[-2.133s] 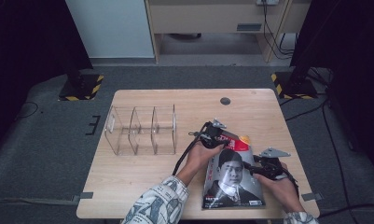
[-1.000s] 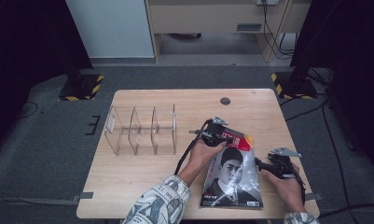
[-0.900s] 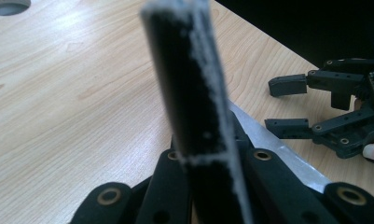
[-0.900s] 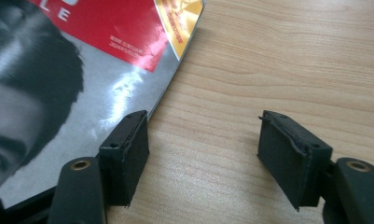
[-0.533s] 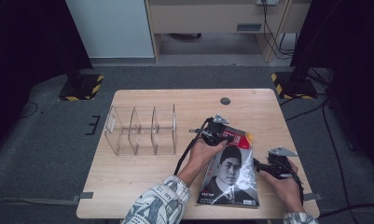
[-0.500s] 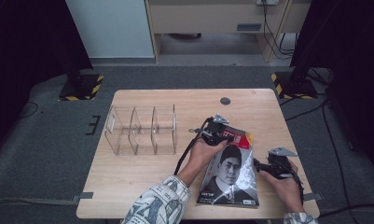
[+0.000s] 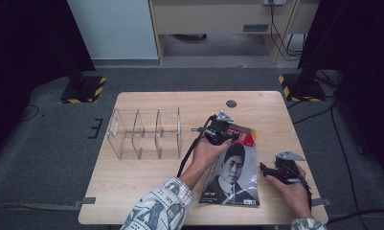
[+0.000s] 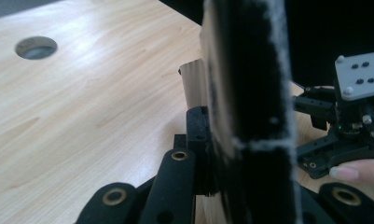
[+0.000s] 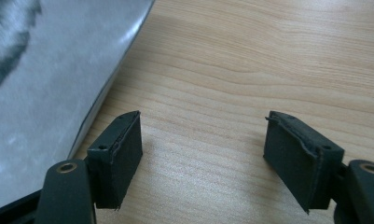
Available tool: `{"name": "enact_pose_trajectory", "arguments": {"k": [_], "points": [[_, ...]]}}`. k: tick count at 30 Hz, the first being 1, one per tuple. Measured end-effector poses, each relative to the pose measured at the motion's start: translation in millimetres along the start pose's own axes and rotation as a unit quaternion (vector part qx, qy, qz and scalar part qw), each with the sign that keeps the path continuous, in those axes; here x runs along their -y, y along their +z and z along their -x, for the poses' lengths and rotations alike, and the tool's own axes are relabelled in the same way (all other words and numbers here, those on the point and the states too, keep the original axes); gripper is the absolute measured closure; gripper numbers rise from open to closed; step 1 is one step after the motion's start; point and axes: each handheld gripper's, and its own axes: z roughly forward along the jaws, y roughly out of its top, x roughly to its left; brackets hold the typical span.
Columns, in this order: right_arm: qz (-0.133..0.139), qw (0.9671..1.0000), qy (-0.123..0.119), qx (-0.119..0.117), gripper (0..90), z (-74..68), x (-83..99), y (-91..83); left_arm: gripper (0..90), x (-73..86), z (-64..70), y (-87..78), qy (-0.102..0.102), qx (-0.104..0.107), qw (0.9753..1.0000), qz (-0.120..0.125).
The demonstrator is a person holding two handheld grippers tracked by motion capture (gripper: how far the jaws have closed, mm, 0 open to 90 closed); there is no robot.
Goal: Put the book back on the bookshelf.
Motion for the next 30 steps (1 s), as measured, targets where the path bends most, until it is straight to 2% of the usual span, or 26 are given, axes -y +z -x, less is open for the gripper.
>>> {"name": "enact_pose_trajectory", "arguments": {"k": [3, 11, 16, 30], "points": [[0.0, 1.0, 0.0, 0.001, 27.6, -0.2, -0.1, 0.2, 86.3, -3.4, -0.3, -5.2, 0.0, -0.005, 0.9999, 0.01], [0.0, 1.0, 0.001, 0.001, 26.6, -0.6, -0.3, 0.5, 86.4, -13.8, 0.3, -18.5, 0.007, -0.009, 0.9997, 0.02], [0.0, 1.0, 0.0, 0.001, 26.3, -0.9, -0.5, 1.0, 86.4, -17.3, 0.4, -28.0, 0.003, -0.007, 0.9996, 0.029], [0.0, 0.9999, -0.008, -0.008, 26.5, -1.6, -0.9, 1.0, 86.5, -36.8, 7.7, -49.1, 0.022, -0.013, 0.9984, 0.051]]}}
